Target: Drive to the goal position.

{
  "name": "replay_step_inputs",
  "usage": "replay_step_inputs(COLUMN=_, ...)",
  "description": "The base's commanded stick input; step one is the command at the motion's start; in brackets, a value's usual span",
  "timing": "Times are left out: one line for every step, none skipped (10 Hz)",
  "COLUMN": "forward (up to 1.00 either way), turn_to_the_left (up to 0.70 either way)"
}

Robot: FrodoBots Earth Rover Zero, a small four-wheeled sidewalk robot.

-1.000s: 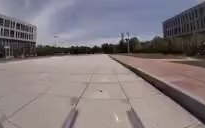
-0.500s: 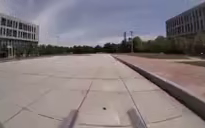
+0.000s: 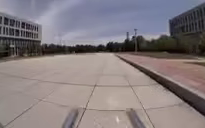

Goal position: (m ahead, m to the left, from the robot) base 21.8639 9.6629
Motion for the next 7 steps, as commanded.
replay_step_inputs(forward=1.0, turn_to_the_left=0.0)
replay_step_inputs(forward=1.0, turn_to_the_left=0.0)
replay_step_inputs(forward=1.0, turn_to_the_left=0.0)
replay_step_inputs(forward=1.0, turn_to_the_left=0.0)
replay_step_inputs(forward=1.0, turn_to_the_left=0.0)
replay_step_inputs(forward=1.0, turn_to_the_left=0.0)
replay_step_inputs(forward=1.0, turn_to_the_left=0.0)
